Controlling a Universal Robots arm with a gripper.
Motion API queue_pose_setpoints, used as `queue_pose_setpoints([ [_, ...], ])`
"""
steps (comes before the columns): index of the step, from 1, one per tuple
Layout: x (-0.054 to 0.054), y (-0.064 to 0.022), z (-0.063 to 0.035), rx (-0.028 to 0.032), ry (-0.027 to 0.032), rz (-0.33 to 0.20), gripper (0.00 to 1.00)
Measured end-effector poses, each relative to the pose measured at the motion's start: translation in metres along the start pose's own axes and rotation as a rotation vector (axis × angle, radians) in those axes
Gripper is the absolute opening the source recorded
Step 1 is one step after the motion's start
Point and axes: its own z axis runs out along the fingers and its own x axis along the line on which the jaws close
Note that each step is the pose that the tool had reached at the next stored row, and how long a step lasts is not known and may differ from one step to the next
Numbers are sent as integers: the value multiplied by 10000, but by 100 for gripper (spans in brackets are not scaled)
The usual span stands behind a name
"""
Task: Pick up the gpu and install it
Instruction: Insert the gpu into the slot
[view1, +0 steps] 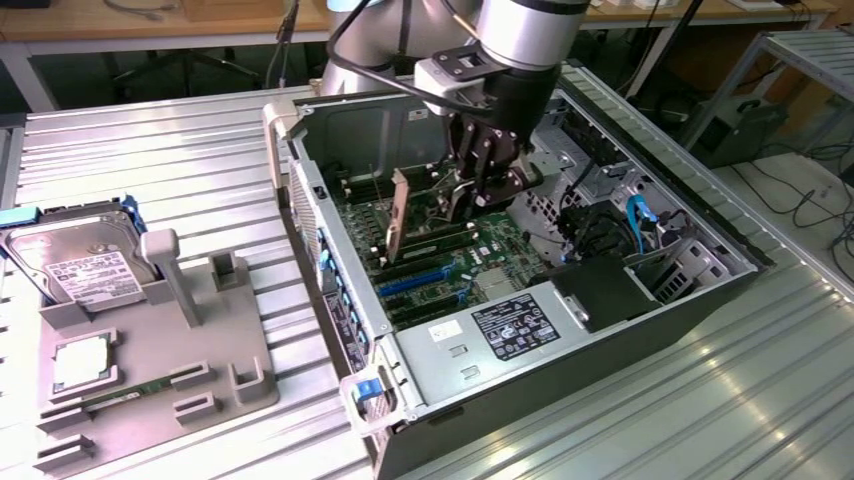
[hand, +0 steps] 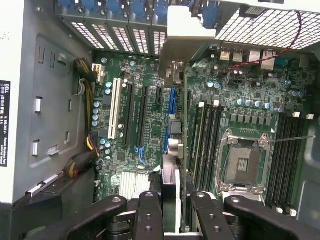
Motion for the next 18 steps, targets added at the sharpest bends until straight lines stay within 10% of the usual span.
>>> queue_pose_setpoints([
  [18, -1, -2, 121, 0, 0, -1, 27],
])
